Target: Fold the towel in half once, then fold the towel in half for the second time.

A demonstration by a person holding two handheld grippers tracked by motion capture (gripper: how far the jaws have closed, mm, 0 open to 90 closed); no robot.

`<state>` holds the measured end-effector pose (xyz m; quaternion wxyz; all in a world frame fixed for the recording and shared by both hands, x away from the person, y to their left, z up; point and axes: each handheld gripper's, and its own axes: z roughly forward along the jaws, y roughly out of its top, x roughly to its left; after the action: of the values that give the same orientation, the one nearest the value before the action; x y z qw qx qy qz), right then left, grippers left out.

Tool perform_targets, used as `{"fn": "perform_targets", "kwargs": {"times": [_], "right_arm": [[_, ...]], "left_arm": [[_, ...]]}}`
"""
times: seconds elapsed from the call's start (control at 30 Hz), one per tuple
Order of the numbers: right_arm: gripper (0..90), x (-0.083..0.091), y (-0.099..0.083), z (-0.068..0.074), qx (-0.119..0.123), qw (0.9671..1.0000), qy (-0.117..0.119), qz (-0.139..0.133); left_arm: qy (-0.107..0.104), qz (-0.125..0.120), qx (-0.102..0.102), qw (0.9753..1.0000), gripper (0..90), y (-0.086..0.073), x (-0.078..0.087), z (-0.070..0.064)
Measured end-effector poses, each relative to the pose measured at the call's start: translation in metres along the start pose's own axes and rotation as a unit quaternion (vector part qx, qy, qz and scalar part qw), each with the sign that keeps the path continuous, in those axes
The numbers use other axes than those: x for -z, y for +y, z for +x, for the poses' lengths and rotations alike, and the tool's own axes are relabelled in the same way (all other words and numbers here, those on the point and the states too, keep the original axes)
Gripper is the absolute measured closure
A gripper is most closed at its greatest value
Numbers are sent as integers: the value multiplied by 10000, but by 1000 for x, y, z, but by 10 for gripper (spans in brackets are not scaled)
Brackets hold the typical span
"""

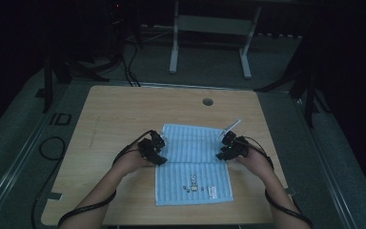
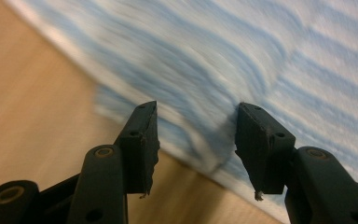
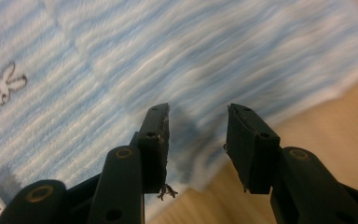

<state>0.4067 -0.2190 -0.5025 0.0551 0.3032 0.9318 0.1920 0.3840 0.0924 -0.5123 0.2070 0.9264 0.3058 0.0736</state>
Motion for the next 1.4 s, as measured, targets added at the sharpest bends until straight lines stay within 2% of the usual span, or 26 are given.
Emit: {"fn": "perform_targets", "kwargs": {"times": [0.07, 0.1, 0.13, 0.17, 0.3, 0.37, 0.43, 0.53, 0.63, 0.73, 0.87, 1.0, 1.07, 1.17, 1.23, 1.3, 1.37, 1.4], "right_arm": [[583, 7, 2, -5, -43, 10000, -46, -52], [580, 10, 3, -8, -57, 9999, -63, -72], [576, 20, 9, -17, -126, 9996, -209, -140], [574, 23, 11, -22, -146, 9994, -246, -168], [573, 29, 24, -45, -394, 9982, -411, -205], [573, 27, 30, -56, -512, 9974, -477, -142], [571, 21, 35, -67, -643, 9965, -531, -81], [563, 10, 40, -81, -940, 9943, -492, 73], [555, 0, 45, -90, -1135, 9923, -462, 196], [541, -9, 51, -95, -1235, 9903, -535, 360], [525, -20, 55, -100, -1408, 9876, -547, 434], [525, -32, 57, -101, -1597, 9849, -444, 500], [537, -37, 59, -100, -1587, 9845, -482, 575], [555, -42, 60, -97, -1462, 9852, -548, 700], [592, -42, 61, -96, -1455, 9853, -536, 712], [675, -42, 61, -94, -1396, 9860, -539, 735], [777, -42, 63, -91, -1302, 9874, -513, 741], [808, -42, 64, -89, -1270, 9876, -503, 773]], "left_arm": [[20, -41, 35, 10000, 482, 2, 3, 2], [183, -70, 49, 9998, 482, 8, 9, 12], [203, -81, 103, 9997, 476, 11, 11, 17], [203, -97, 170, 9996, 467, 14, 11, 23], [336, -14, 394, 9987, 464, 27, 8, 45], [397, -1, 501, 9980, 464, 34, 5, 54], [350, -36, 617, 9975, 464, 41, 3, 62], [282, -36, 794, 9964, 464, 51, -2, 74], [448, 60, 837, 9955, 464, 63, -10, 82], [464, 73, 944, 9944, 463, 72, -18, 89], [415, 29, 1067, 9934, 462, 78, -27, 95], [443, 120, 1138, 9924, 449, 80, -39, 96], [478, 158, 1139, 9922, 449, 81, -44, 95], [518, 299, 1007, 9931, 450, 82, -51, 91], [500, 316, 975, 9935, 452, 81, -55, 88], [483, 266, 968, 9938, 467, 81, -55, 87], [401, 242, 944, 9944, 511, 80, -54, 86], [276, 215, 937, 9950, 571, 80, -54, 86]]}}
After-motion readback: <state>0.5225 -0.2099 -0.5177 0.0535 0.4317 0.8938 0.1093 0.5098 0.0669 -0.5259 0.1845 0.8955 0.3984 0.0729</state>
